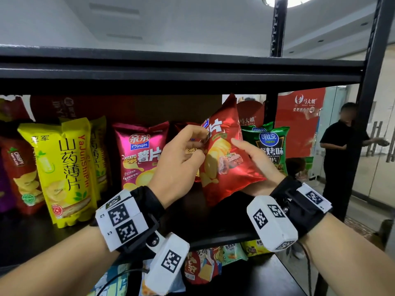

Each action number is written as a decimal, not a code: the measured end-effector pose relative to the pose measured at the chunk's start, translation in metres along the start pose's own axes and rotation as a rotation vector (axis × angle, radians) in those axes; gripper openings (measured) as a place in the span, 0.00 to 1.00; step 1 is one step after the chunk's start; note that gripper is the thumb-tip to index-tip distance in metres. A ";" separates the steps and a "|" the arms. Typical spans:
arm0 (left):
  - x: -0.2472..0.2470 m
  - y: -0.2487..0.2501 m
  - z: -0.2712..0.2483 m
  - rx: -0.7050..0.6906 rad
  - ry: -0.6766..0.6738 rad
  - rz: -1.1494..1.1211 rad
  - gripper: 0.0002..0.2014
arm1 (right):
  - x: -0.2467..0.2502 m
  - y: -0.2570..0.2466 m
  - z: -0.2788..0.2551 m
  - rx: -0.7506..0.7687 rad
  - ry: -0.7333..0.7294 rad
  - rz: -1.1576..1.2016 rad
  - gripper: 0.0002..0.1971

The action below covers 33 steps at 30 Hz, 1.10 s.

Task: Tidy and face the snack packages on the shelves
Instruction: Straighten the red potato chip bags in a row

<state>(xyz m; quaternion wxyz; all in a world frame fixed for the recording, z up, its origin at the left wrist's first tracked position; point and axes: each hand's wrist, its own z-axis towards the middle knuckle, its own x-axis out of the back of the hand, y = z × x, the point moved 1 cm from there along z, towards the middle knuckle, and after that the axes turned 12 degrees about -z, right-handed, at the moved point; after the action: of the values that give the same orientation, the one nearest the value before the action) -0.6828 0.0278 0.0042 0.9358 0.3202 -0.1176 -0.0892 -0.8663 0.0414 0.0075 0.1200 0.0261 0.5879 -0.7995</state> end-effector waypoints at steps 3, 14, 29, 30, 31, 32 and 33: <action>-0.005 0.001 0.003 0.051 0.017 0.022 0.20 | 0.003 0.006 -0.002 -0.034 0.006 0.015 0.14; -0.020 -0.012 0.005 0.208 -0.047 -0.164 0.28 | -0.009 0.011 -0.004 0.166 0.049 -0.321 0.39; -0.001 -0.045 0.016 0.360 0.031 -0.473 0.26 | -0.011 0.003 -0.017 0.277 0.171 -0.366 0.16; 0.002 -0.046 0.016 0.349 0.048 -0.482 0.26 | -0.009 0.003 -0.014 0.265 0.205 -0.360 0.14; 0.005 -0.047 0.017 0.336 0.065 -0.489 0.27 | -0.008 0.004 -0.011 0.247 0.235 -0.355 0.13; 0.007 -0.047 0.017 0.326 0.076 -0.503 0.28 | -0.006 0.005 -0.009 0.223 0.253 -0.361 0.14; 0.008 -0.048 0.017 0.323 0.079 -0.525 0.28 | -0.005 0.008 -0.006 0.188 0.249 -0.378 0.16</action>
<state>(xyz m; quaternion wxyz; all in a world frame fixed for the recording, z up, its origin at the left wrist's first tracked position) -0.6837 -0.0211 -0.0111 0.8217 0.4873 -0.0070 -0.2954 -0.8601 0.0457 -0.0008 -0.1083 0.0250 0.5157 -0.8495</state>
